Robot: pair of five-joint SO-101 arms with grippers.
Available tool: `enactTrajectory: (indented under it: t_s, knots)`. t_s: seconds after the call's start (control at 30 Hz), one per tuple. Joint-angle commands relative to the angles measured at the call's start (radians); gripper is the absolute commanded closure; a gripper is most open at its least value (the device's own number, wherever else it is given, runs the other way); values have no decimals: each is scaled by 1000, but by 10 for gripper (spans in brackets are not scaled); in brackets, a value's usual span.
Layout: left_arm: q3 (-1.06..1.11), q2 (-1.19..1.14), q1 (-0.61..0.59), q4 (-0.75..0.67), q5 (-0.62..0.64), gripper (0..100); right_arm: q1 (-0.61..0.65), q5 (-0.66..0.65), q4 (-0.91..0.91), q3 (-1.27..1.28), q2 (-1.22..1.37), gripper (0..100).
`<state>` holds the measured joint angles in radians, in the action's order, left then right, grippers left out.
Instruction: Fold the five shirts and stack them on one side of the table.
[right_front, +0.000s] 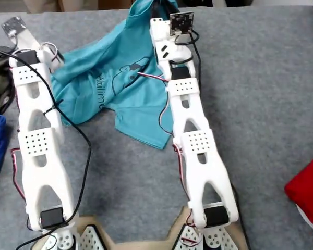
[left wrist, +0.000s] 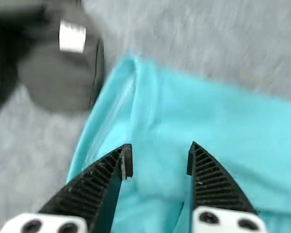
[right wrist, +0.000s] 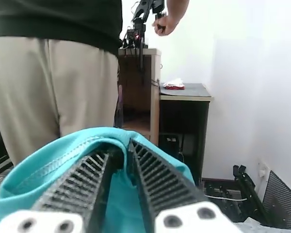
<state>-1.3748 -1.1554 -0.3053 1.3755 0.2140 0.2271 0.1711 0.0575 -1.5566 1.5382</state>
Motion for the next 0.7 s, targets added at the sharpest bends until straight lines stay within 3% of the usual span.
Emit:
enactTrajectory:
  t_s: [0.0, 0.17, 0.33, 0.67]
  knots:
    - [-138, 27, 12, 163, 11, 805, -15, -8, 31, -67, -8, 992]
    - [-295, 24, 49, 313, 8, 805, -15, -8, 31, -67, -5, 992]
    - [-264, 16, 97, 347, 11, 805, -15, -8, 31, -65, -5, 992]
    - [-196, -171, 104, 57, 14, 805, -15, -8, 31, -65, -4, 992]
